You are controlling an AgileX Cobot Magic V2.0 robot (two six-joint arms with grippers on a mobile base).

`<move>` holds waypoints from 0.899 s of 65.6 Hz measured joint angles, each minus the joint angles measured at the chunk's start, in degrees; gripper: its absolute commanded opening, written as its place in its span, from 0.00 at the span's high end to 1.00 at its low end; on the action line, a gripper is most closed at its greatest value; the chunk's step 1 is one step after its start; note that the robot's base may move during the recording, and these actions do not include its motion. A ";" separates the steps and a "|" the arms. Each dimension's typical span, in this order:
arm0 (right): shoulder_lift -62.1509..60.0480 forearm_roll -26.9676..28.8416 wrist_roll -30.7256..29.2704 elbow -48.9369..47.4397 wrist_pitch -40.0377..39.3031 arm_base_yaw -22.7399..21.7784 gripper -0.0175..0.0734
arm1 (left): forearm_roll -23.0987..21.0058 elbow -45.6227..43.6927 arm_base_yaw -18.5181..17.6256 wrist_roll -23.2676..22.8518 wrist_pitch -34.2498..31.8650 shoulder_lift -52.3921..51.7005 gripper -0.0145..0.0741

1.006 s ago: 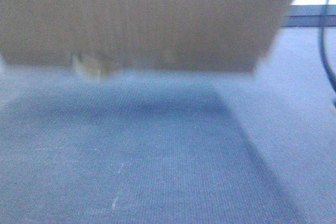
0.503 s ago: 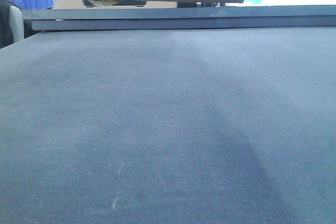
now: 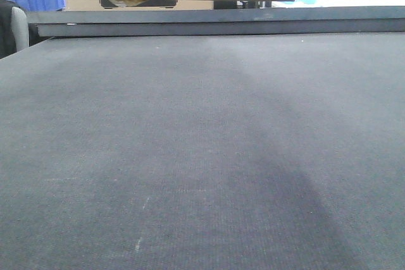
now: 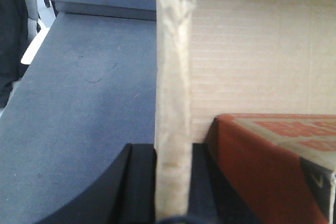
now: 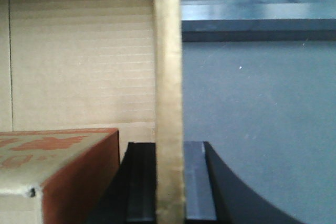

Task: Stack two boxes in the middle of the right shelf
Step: 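Lift the stacked boxes up off the grey table with both grippers, then back away from the table carrying the boxes in both grippers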

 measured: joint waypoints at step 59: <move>0.00 -0.99 -1.23 0.00 -3.56 0.00 0.98 | 1.10 0.00 0.00 -0.27 -0.08 0.00 0.96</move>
